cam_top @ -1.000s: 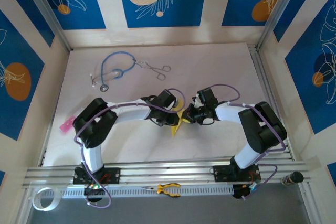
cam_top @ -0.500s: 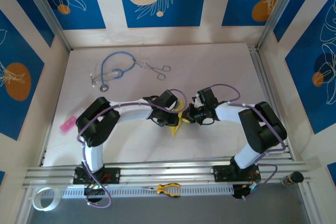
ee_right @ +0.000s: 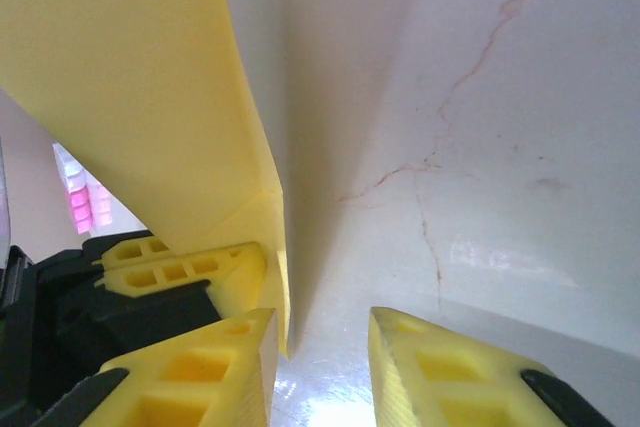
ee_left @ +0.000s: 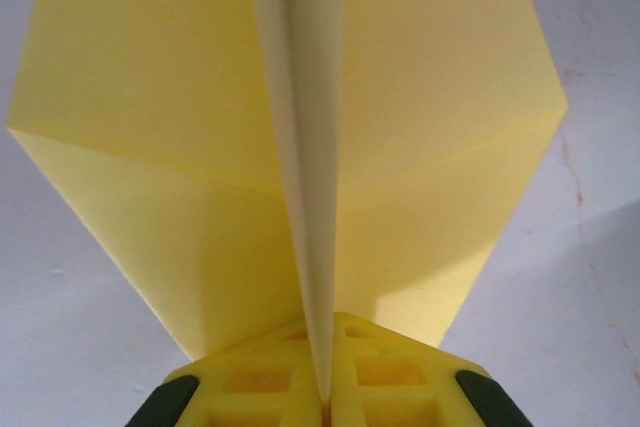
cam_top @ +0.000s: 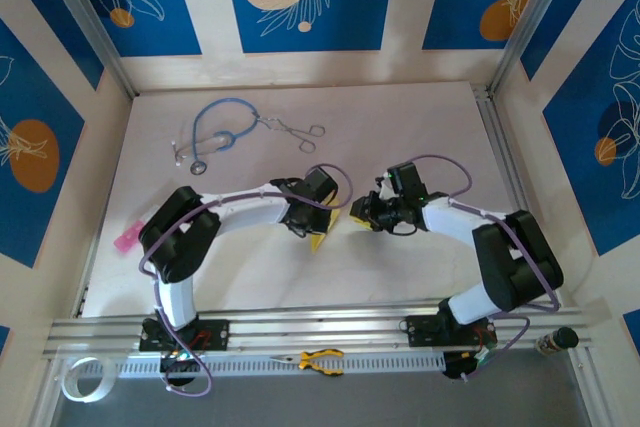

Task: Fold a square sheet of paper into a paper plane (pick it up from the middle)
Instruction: Move a paper plane to the center of the table.

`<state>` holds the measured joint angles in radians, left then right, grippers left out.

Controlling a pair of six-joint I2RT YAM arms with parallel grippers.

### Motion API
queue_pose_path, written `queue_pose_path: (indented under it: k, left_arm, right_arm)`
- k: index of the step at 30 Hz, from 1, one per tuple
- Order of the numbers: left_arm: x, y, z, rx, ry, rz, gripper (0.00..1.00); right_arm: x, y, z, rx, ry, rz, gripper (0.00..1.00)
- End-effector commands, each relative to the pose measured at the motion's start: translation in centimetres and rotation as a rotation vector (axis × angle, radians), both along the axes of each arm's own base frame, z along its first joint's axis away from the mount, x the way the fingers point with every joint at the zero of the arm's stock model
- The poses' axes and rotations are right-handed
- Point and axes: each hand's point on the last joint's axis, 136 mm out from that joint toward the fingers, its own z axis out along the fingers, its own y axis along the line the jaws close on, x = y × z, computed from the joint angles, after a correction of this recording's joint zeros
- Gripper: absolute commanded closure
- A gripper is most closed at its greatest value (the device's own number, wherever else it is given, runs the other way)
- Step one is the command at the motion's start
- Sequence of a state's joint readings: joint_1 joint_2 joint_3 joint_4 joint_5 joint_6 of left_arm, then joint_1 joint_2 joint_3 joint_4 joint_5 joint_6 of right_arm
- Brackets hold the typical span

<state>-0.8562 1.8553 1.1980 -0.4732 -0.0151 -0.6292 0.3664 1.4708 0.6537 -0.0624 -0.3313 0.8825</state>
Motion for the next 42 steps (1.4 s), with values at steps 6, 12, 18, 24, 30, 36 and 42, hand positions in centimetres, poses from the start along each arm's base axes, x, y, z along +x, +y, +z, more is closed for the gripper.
queue_pose_path:
  k: [6, 12, 18, 24, 30, 36, 42]
  left_arm:
    - [1.1, 1.9, 0.4, 0.11, -0.002, 0.054, 0.9]
    - [0.9, 1.4, -0.5, 0.091, 0.042, 0.068, 0.9]
    - [0.5, 1.2, -1.2, 0.059, 0.082, 0.103, 0.89]
    - [0.5, 1.4, -1.5, 0.068, 0.088, 0.128, 0.85]
    - [0.6, 1.5, -1.8, 0.078, 0.091, 0.135, 0.83]
    - [0.8, 1.8, -2.1, 0.096, 0.086, 0.148, 0.81]
    - [0.9, 2.3, -2.6, 0.128, 0.073, 0.178, 0.78]
  right_arm:
    - [-1.3, -1.5, -0.5, -0.023, 0.031, -0.018, 0.68]
    - [-1.4, -1.5, -0.5, -0.023, 0.031, -0.013, 0.68]
    - [-1.4, -1.5, -0.6, -0.02, 0.039, -0.013, 0.67]
    - [-1.5, -1.5, -1.0, -0.017, 0.049, -0.011, 0.67]
    - [-1.5, -1.3, -1.3, -0.012, 0.057, -0.005, 0.67]
    - [-1.5, -1.3, -1.4, -0.01, 0.06, -0.003, 0.67]
    - [-1.5, -1.2, -1.4, -0.005, 0.058, 0.0, 0.67]
